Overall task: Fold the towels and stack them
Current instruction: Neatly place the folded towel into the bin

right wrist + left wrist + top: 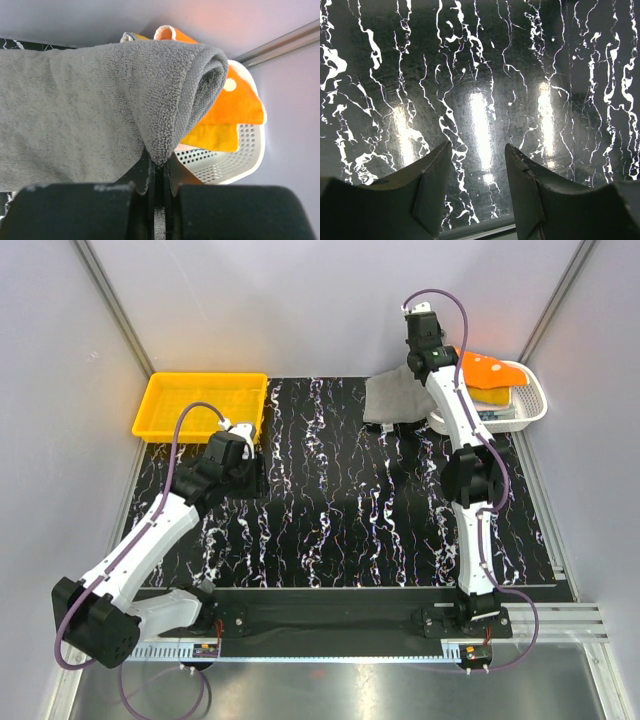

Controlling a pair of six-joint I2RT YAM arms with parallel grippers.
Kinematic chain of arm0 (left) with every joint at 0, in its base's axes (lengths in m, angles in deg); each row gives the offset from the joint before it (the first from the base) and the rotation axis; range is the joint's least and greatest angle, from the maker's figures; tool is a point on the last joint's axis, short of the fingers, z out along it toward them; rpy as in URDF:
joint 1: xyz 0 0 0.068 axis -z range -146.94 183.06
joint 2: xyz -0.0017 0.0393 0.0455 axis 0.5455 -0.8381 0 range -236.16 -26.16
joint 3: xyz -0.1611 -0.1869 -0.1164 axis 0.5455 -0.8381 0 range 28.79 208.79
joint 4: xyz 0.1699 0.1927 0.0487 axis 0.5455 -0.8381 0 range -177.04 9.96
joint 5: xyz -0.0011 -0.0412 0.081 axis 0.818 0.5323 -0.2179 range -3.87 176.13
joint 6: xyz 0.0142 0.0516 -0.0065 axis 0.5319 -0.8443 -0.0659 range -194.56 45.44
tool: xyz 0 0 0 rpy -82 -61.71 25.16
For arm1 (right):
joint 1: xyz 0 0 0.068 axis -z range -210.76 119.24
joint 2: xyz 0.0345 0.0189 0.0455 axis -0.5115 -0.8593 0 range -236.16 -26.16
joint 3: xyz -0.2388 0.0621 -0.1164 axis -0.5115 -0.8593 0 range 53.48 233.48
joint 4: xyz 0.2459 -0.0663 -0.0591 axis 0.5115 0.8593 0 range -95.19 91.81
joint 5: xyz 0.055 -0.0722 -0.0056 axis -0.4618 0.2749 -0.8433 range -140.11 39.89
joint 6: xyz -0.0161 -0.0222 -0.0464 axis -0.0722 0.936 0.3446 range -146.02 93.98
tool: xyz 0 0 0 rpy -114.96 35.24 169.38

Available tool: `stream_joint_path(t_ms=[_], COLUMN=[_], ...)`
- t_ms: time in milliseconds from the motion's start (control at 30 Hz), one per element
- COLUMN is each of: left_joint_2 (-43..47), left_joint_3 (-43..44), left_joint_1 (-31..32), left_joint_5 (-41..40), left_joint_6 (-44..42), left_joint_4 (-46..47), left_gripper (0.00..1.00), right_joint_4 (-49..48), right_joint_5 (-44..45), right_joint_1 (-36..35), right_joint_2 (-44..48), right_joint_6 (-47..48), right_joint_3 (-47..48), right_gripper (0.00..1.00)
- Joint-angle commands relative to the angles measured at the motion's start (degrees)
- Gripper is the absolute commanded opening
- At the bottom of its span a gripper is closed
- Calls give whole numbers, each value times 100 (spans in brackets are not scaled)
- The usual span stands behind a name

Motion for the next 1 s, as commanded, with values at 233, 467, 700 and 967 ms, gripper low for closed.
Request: stream_joint_path(t_ms=[233, 467, 700, 967], left_joint_2=[-75, -40, -57, -57], left_joint_3=[181, 93, 120, 84], left_joint_1=[-97, -106, -124, -141], left_joint_5=[215, 435, 496, 575], left_joint_6=[-244, -280, -280, -280], left_joint_4=[199, 191, 217, 226], left_gripper=[50, 50, 50, 49], right_joint_4=[-687, -986, -1258, -1662], right_joint_5=[232, 328, 372, 442], right_joint_1=[43, 34, 34, 34], right_joint_2=[160, 327, 572, 819], right_joint_6=[762, 1008, 1184, 1457], right_joint_3=[989, 1156, 1209, 1209], right_gripper=[0, 0, 0, 0])
